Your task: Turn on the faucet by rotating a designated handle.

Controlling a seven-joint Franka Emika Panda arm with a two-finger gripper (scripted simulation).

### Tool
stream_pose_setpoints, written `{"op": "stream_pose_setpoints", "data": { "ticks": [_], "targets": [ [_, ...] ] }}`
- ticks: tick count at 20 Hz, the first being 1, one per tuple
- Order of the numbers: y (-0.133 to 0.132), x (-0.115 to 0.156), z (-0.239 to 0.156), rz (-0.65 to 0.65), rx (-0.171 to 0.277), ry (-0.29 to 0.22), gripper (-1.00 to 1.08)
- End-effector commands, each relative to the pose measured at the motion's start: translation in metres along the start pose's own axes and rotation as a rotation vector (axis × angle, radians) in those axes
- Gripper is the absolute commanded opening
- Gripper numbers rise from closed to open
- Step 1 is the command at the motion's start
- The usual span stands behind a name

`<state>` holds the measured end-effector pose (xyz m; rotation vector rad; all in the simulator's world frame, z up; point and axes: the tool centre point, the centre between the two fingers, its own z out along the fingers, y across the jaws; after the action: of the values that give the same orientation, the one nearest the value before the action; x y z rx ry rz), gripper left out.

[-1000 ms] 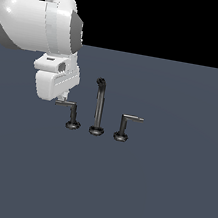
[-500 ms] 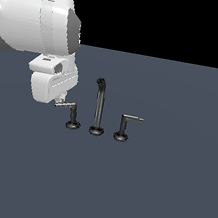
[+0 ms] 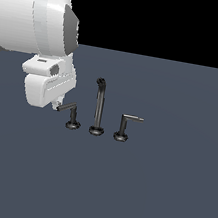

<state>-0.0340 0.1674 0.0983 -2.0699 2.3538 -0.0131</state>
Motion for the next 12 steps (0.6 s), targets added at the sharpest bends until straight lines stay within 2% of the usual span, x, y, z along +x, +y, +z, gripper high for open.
{"op": "stream_pose_setpoints", "data": {
  "ticks": [1,12],
  "targets": [
    [0.004,0.006,0.0,0.0,-0.002,0.002,-1.0],
    [0.028,0.041,0.0,-0.002,-0.011,0.0,-1.0]
  ]
}}
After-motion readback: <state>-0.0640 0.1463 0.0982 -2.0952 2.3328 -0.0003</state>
